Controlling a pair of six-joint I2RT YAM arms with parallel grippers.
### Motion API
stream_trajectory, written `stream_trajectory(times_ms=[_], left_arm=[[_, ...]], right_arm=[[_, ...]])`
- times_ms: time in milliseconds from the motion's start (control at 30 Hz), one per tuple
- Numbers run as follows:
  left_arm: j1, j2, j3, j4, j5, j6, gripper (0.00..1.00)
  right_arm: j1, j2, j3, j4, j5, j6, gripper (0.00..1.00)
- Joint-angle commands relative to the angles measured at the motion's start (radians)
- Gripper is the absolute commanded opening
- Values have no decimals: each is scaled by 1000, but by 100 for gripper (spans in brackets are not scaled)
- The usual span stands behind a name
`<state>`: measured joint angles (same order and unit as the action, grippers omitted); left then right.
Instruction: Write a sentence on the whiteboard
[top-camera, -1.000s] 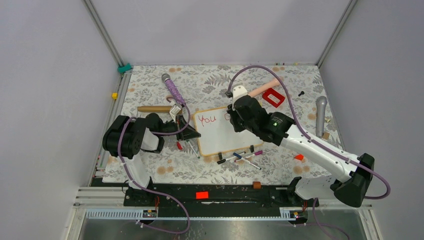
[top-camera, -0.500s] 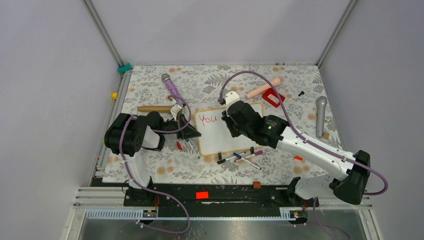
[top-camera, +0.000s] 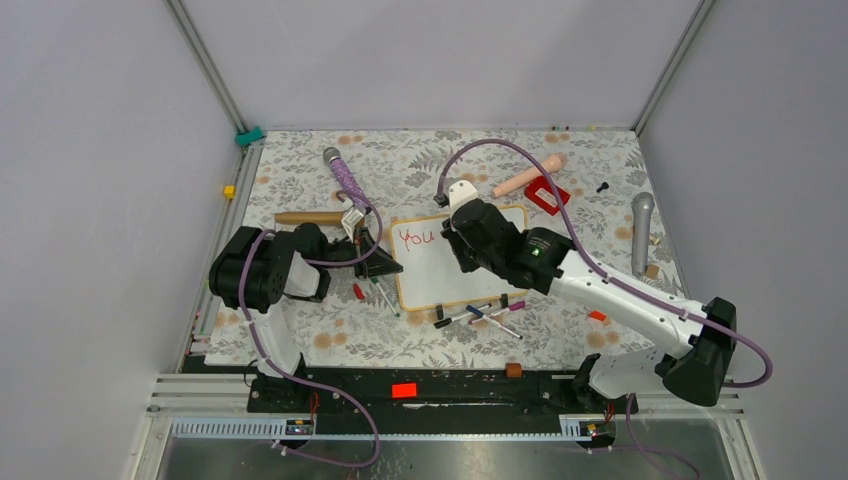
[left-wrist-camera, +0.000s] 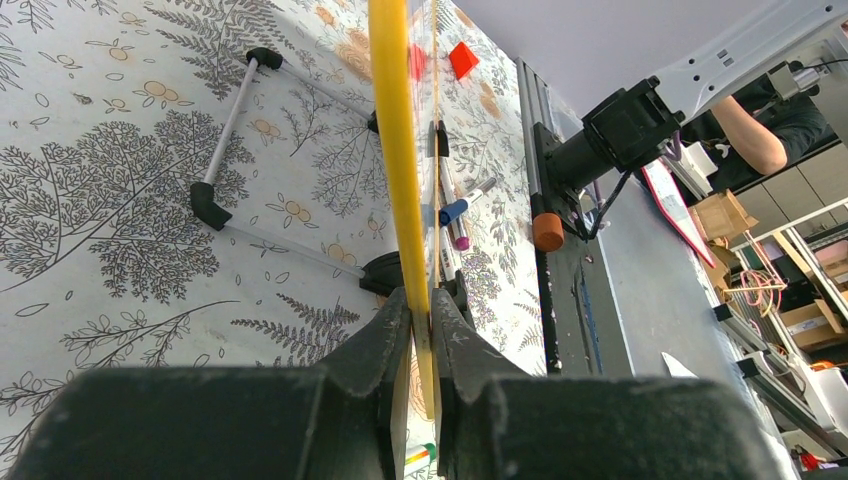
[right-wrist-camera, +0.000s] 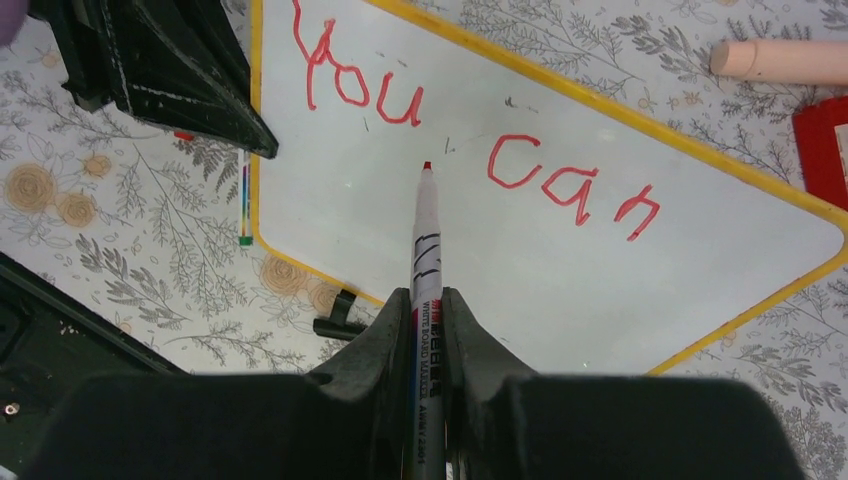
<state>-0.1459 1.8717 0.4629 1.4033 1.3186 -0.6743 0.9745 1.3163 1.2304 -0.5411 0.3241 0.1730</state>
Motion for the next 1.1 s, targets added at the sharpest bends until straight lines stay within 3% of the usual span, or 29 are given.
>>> stream_trajectory(times_ms=[0, 200, 433, 700, 900, 1067], left_arm=[[-1, -23, 1, 74, -69, 58, 0], [-12, -7, 4, 74, -83, 41, 0], [-39, -24, -8, 74, -110, 23, 0], [-55, -71, -61, 78, -294, -77, 0], [-55, -78, -81, 79, -308, -33, 0], [-38, -113, -141, 80, -420, -12, 0]], right_arm=[[21, 44, 138, -46, 67, 17, 0], [43, 123, 256, -109, 93, 51, 0], [61, 106, 182, -87, 56, 81, 0], [90, 74, 74, -20, 68, 95, 0], [90, 36, 34, 5, 90, 111, 0], [91, -9, 0, 21, 130, 98, 0]])
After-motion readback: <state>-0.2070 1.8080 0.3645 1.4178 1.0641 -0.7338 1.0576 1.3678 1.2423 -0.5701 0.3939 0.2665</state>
